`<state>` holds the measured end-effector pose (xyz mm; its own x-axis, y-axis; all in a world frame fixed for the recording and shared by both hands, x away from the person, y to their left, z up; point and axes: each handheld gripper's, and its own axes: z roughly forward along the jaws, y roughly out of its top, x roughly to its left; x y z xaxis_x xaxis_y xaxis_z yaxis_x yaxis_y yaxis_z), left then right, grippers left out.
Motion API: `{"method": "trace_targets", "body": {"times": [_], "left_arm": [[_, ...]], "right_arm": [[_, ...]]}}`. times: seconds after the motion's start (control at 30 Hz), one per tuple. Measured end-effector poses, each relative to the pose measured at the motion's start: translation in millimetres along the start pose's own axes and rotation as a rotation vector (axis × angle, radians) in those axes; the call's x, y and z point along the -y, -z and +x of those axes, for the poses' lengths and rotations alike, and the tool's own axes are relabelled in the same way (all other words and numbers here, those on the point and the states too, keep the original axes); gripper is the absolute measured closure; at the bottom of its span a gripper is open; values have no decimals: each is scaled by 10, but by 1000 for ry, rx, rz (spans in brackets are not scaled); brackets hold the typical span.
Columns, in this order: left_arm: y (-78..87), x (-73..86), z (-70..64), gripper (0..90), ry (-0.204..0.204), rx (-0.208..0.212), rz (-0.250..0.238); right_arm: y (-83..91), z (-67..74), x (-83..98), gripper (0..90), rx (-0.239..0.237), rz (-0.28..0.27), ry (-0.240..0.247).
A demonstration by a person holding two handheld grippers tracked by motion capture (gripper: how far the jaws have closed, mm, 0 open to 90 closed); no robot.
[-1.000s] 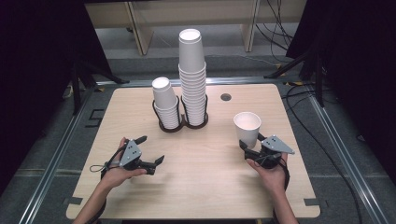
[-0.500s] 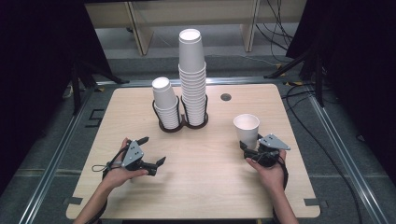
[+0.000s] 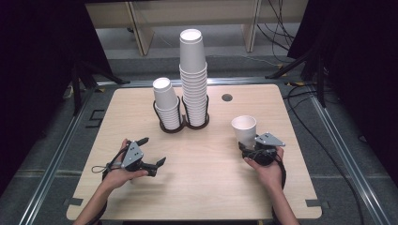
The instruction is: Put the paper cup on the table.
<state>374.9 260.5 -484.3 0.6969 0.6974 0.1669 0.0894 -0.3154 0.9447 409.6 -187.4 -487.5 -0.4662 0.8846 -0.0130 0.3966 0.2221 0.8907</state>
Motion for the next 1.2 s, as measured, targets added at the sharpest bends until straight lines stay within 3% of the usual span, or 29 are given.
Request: {"method": "trace_targets", "body": {"times": [0.43,0.83,1.0,1.03,1.1,1.13,1.2], "left_arm": [[7,-2,-5,0,-9,5,23],[9,10,-4,0,0,4,-1],[12,12,-4,0,-2,5,5],[14,12,-5,0,-1,6,4],[30,7,-3,0,-4,3,18],[20,14,-4,0,0,1,1],[35,13,-1,0,0,0,12]], "right_arm": [[5,-11,-1,252,2,45,-18],[8,-18,5,235,2,85,-14],[4,-21,7,168,5,86,-17],[7,-14,9,159,1,92,-42],[15,-17,8,154,0,88,-43],[22,-17,12,154,4,88,-47],[37,14,19,155,7,102,-84]]}}
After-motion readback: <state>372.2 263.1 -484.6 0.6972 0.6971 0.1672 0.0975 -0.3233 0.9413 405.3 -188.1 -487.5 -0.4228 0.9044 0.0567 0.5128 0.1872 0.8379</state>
